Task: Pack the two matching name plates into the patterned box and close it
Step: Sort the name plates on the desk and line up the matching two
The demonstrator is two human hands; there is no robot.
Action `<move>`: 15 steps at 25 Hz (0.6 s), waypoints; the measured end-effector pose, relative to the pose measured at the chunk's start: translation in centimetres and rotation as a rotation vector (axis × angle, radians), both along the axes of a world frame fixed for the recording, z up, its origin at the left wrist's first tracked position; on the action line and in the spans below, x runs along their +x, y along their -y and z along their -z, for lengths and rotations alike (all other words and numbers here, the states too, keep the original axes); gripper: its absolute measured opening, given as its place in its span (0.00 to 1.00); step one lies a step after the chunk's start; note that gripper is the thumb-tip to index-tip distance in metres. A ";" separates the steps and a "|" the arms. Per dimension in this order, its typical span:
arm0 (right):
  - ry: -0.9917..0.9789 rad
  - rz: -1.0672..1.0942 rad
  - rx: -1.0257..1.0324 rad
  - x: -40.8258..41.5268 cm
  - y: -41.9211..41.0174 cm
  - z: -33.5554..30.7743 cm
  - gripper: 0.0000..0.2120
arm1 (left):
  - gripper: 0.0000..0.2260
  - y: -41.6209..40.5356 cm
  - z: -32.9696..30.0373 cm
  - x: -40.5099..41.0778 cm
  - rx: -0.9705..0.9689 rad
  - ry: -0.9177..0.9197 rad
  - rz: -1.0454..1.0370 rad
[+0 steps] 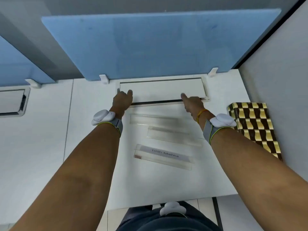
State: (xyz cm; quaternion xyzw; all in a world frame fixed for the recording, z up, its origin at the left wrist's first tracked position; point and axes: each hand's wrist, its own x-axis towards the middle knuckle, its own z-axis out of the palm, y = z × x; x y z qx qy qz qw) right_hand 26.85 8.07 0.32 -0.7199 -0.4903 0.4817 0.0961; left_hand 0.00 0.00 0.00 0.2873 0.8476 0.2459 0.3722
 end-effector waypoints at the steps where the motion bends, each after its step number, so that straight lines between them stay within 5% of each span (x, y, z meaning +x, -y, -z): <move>1: 0.054 -0.011 -0.050 0.4 0.5 0.3 0.23 | 0.26 0.5 0.3 -0.3 -0.079 -0.030 0.011; 5: 0.131 0.005 -0.221 1.2 2.3 2.9 0.15 | 0.07 2.8 1.6 0.5 -0.289 0.108 0.068; 15: 0.073 0.118 0.179 0.3 1.6 1.6 0.10 | 0.08 3.4 2.4 -0.5 0.063 -0.035 -0.005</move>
